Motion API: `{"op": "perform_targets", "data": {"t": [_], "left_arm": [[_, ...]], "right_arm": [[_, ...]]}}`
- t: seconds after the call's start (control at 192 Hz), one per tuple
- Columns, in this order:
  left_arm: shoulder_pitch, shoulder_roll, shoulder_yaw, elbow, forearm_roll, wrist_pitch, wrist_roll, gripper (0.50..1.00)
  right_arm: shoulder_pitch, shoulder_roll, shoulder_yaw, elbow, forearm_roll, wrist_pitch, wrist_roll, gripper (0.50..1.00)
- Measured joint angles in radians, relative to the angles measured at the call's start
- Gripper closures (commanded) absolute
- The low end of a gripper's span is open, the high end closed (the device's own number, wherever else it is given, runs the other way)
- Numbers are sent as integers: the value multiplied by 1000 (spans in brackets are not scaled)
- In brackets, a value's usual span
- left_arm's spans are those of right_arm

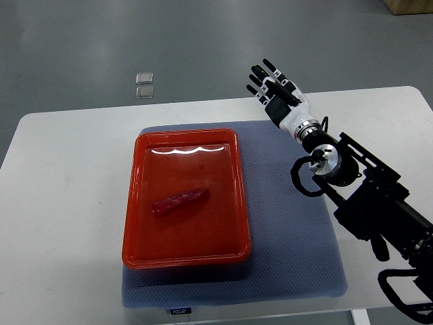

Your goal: Place red pepper on red tray

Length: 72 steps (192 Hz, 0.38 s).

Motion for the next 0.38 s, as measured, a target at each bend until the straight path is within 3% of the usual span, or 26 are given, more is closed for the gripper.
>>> {"op": "perform_targets", "data": {"t": [0.203, 0.375], "left_arm": [[0, 0, 1, -2, 0, 0, 0, 500], [0, 0, 1, -1, 0, 0, 0, 500]], "right_arm": [[-13, -8, 0, -32, 22, 60, -1, 585], [-13, -13, -3, -42, 21, 66, -1, 585]]}}
